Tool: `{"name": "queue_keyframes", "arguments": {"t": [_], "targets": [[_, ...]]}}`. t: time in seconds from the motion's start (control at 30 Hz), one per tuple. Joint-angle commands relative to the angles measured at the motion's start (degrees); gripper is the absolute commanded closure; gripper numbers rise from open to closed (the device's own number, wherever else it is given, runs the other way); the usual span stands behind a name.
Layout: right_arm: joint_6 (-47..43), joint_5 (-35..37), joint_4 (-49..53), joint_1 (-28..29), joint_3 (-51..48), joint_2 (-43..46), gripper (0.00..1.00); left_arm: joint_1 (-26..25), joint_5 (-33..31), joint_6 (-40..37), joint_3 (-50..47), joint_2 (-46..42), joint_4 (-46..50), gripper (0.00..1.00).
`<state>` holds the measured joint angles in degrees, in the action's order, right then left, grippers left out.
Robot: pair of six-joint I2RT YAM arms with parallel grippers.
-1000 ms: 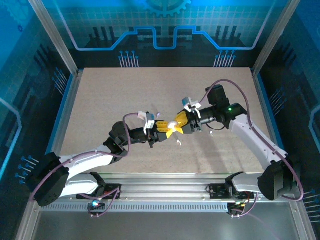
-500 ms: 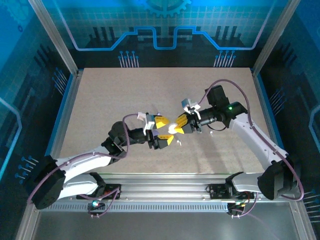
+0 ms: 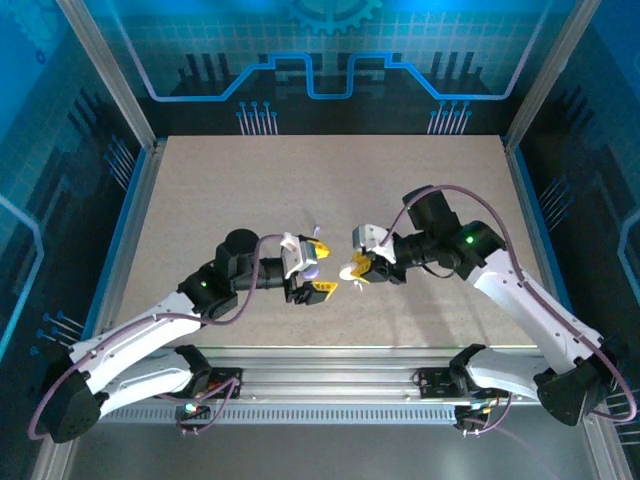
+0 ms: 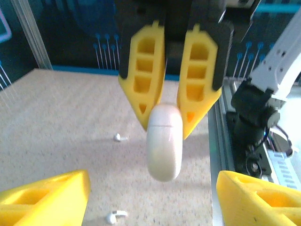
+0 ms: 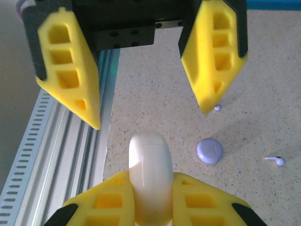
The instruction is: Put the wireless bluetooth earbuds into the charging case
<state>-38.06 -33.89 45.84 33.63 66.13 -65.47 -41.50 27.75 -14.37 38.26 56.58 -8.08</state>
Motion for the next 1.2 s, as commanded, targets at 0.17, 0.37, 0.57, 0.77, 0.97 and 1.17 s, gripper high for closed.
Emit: {"name": "queue_keyframes", "arguments": {"t": [0.17,0.37,0.57,0.77,0.97,1.17], "targets": [[-4.2,6.3,0.6,4.6,-0.3,1.5,0.93,-1.7,2.1,-5.6,2.3,1.1,7.3,0.28],[-4.5,6.8,0.7,6.4,0.4,0.0,0.93,-2.5,1.3,-5.4,1.3,1.7,4.3,0.29],[-3.7,5.5,0.0,7.5,0.5,-1.4,0.93,-2.8,0.4,-5.1,1.2,2.7,2.5,0.37],[-2.8,4.8,-1.6,8.3,0.2,-2.1,0.93,-3.4,0.1,-5.3,0.9,3.5,2.1,0.46],[-2.6,4.6,-1.7,8.9,0.3,-2.7,0.93,-3.8,0.1,-5.6,1.1,4.2,2.0,0.47],[-2.5,4.8,-1.6,9.1,0.3,-2.3,0.93,-4.0,0.3,-5.9,1.2,4.8,2.2,0.57]]}}
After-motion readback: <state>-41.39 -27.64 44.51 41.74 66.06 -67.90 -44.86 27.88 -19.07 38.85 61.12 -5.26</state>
